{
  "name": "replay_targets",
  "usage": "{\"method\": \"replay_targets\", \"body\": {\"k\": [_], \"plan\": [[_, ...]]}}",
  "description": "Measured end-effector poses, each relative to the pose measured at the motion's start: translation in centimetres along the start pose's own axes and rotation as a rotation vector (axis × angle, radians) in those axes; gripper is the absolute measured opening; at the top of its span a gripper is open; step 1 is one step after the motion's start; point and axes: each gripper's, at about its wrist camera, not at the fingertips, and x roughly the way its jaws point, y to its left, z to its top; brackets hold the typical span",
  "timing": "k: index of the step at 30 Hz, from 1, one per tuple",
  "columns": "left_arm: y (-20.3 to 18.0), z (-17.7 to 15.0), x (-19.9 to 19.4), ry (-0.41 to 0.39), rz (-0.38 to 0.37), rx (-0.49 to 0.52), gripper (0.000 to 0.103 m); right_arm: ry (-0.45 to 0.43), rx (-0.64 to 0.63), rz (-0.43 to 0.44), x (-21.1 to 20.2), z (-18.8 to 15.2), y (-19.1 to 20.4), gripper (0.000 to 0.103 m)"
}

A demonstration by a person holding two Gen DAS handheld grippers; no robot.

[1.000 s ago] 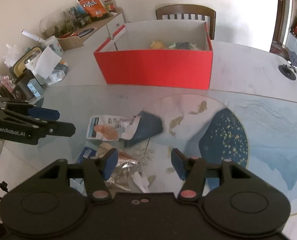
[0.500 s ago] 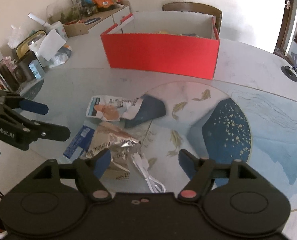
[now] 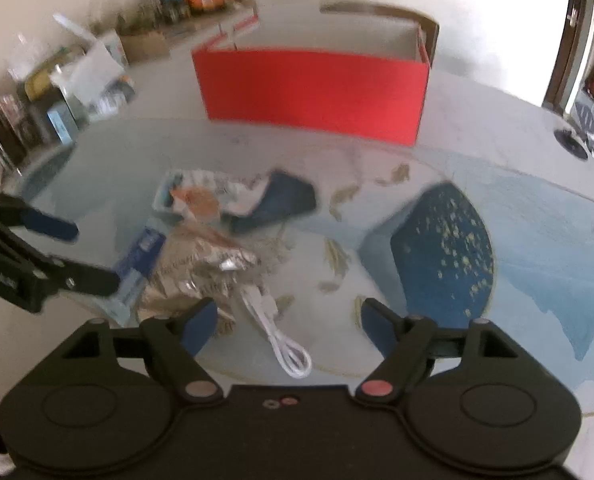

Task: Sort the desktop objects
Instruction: 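Withdraw both tools from the box down toward the packages on the table, then grasp the blue wrapped bar with the left tool while the right tool grasps the white USB cable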

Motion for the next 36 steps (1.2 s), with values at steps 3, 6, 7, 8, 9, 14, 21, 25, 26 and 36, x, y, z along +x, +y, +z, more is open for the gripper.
{"method": "replay_targets", "body": {"k": [3, 6, 7, 8, 9, 14, 21, 25, 26, 36], "plan": [[-0.2, 0.0, 0.2, 0.002, -0.001, 0.006, 0.103, 0.006, 0.012, 0.009, 0.4, 0.0, -0.1, 0.081], [0.0, -0.1, 0.3, -0.005, 0.014, -0.003, 0.103, 0.037, -0.032, -0.063, 1.0, -0.1, 0.0, 0.081], [0.1, 0.0, 0.3, -0.005, 0.019, -0.005, 0.103, 0.044, -0.033, -0.08, 1.2, -0.2, -0.1, 0.081], [0.1, 0.0, 0.3, -0.004, 0.022, -0.006, 0.103, 0.052, -0.034, -0.091, 1.3, -0.3, -0.3, 0.081], [0.2, 0.0, 0.4, -0.003, 0.024, -0.006, 0.103, 0.06, -0.039, -0.1, 1.5, -0.4, -0.5, 0.081], [0.3, 0.1, 0.8, 0.004, 0.034, -0.013, 0.103, 0.082, -0.057, -0.106, 2.1, -0.9, -0.8, 0.081], [0.3, 0.2, 1.3, 0.015, 0.048, -0.016, 0.103, 0.125, -0.09, -0.106, 3.6, -1.1, -0.3, 0.081], [0.4, 0.1, 1.6, 0.024, 0.051, -0.016, 0.103, 0.126, -0.065, -0.108, 4.4, -0.7, -0.9, 0.081], [0.4, 0.1, 1.7, 0.025, 0.053, -0.016, 0.103, 0.124, -0.058, -0.116, 4.4, -0.6, -1.1, 0.08], [0.8, 0.3, 2.6, 0.026, 0.114, 0.005, 0.103, 0.129, 0.002, -0.151, 4.6, 0.2, -3.5, 0.078]]}}
